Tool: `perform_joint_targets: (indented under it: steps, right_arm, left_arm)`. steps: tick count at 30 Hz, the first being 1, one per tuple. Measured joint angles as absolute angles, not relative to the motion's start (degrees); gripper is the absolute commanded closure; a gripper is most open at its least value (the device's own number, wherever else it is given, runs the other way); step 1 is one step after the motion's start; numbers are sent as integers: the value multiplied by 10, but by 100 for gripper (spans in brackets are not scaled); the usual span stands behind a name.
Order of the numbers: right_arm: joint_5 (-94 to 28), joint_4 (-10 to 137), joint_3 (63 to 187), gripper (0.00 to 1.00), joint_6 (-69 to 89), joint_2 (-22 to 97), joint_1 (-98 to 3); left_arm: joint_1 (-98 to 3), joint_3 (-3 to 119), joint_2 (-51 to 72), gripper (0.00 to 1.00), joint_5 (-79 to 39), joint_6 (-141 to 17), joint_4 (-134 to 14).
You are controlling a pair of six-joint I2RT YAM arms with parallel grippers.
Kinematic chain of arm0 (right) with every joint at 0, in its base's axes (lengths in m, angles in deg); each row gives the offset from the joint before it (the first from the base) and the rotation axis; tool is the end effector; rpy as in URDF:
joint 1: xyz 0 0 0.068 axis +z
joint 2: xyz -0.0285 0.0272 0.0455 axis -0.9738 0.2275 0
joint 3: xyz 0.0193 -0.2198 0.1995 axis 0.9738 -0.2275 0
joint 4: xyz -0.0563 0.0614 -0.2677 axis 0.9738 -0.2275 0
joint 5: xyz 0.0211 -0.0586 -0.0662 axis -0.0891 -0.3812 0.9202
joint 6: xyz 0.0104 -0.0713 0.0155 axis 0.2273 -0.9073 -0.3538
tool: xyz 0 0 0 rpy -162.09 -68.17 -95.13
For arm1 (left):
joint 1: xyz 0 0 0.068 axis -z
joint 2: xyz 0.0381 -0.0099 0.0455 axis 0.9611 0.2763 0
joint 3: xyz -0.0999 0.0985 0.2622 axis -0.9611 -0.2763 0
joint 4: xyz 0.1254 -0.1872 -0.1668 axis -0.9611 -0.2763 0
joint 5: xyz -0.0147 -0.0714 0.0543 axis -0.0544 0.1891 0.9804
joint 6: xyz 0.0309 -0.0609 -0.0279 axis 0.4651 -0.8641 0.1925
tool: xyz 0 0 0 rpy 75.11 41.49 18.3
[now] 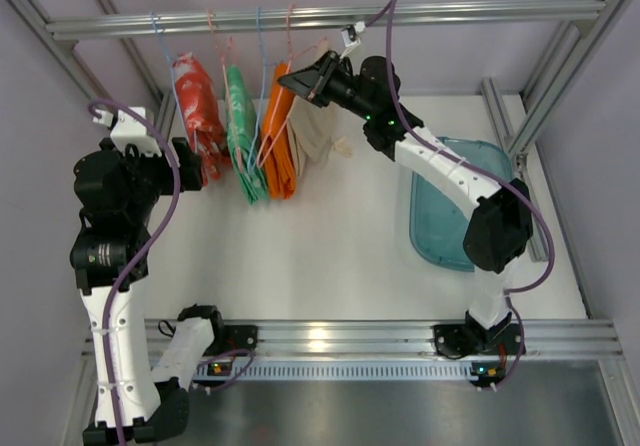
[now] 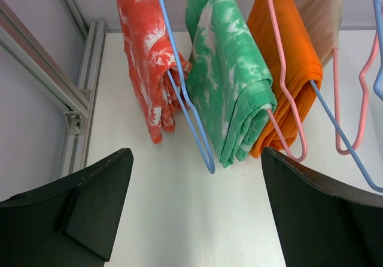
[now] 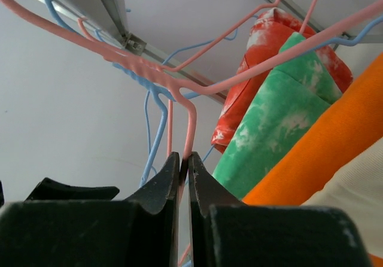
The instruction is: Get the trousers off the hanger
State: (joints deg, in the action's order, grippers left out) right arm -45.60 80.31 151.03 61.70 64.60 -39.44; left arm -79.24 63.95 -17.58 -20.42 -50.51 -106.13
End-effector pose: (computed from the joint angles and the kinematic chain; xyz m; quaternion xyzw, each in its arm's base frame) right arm 0.3923 0.3270 0.4410 -0.0168 0.6481 0.6347 0.4205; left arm 0.1524 0.0051 0.4832 0.0055 0.7832 -0.0320 0.6210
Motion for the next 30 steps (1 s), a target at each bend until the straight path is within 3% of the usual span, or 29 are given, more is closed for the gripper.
perform_joint_targets:
  steps: [13,30]
  right_arm:
    - [-303,737,1535,100,520,641,-357]
    - [-303,752,1557,100,401,602,-338]
  left_arm:
    - [-792,639,-175,6,-212,-513,-1061]
    - [-792,641,-174,4,-230,-513,-1062]
